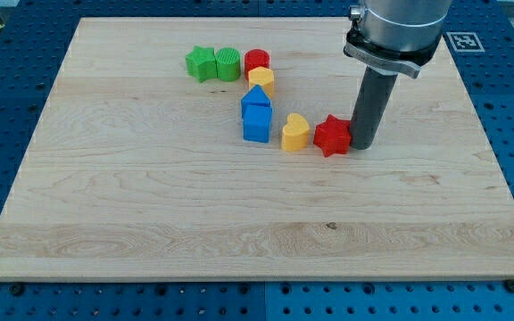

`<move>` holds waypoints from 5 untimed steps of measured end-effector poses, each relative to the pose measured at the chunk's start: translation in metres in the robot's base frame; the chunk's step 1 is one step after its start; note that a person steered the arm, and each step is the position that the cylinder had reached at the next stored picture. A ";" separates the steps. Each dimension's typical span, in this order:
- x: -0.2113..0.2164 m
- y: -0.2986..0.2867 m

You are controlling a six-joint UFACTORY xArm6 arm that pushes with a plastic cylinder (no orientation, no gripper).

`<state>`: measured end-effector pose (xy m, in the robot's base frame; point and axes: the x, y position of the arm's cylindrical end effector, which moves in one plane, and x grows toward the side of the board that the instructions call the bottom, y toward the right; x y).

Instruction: Slide the yellow heart a bit up

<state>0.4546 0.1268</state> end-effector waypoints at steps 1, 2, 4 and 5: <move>-0.011 -0.012; -0.026 -0.011; 0.013 0.030; 0.041 0.008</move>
<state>0.4953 0.1349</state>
